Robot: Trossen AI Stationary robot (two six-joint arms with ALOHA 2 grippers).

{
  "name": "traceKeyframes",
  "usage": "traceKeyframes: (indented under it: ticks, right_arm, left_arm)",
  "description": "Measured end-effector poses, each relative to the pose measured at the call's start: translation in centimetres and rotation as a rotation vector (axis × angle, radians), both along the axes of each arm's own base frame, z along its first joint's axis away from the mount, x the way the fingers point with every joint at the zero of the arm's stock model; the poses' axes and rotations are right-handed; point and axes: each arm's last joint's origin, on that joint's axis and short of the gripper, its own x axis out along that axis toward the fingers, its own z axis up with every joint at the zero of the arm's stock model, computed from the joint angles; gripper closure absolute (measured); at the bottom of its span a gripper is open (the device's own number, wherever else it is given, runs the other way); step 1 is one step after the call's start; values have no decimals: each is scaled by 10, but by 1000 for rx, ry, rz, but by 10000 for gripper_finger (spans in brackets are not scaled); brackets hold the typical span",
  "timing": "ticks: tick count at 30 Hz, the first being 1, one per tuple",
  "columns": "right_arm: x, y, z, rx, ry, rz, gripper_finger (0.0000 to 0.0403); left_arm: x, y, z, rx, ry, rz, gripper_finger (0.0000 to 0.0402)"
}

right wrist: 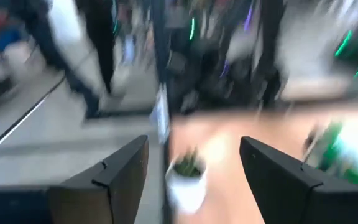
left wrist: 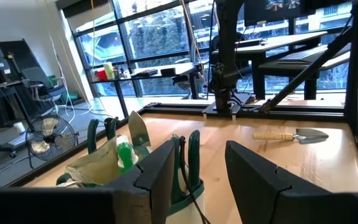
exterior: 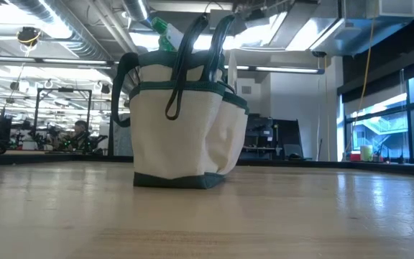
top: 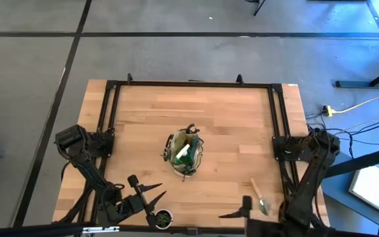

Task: Pick & Place Garden tools in Gardening bag
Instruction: Put the brown trowel into the side pocket of the green gardening bag

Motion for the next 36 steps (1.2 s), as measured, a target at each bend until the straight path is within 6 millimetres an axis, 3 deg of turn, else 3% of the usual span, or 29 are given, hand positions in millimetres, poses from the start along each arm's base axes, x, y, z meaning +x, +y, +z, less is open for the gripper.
traceKeyframes:
  ticks: [5,10,14,20,28,33,36]
  right_arm:
    - [13,-30,-20,250,426,-77,149]
    - [1,-46,-45,465,765,-326,149]
    - [-13,-49,-59,517,942,-517,149]
    - [-22,-47,-86,425,1175,-683,149]
    - [-29,-54,-100,315,1241,-888,149]
    - [-36,-61,-112,359,1260,-970,149]
    - [-41,-66,-132,410,1311,-976,149]
  left_arm:
    - [0,0,0,0,0,0,263]
    - [-1,-1,0,0,0,-3,263]
    - [-1,-1,0,-2,-1,-4,263]
    - [-1,-1,0,-10,-6,-4,263]
    - [-1,-1,0,-17,-11,-4,263]
    - [-1,-1,0,-18,-11,-4,263]
    - [-1,-1,0,-23,-15,-5,263]
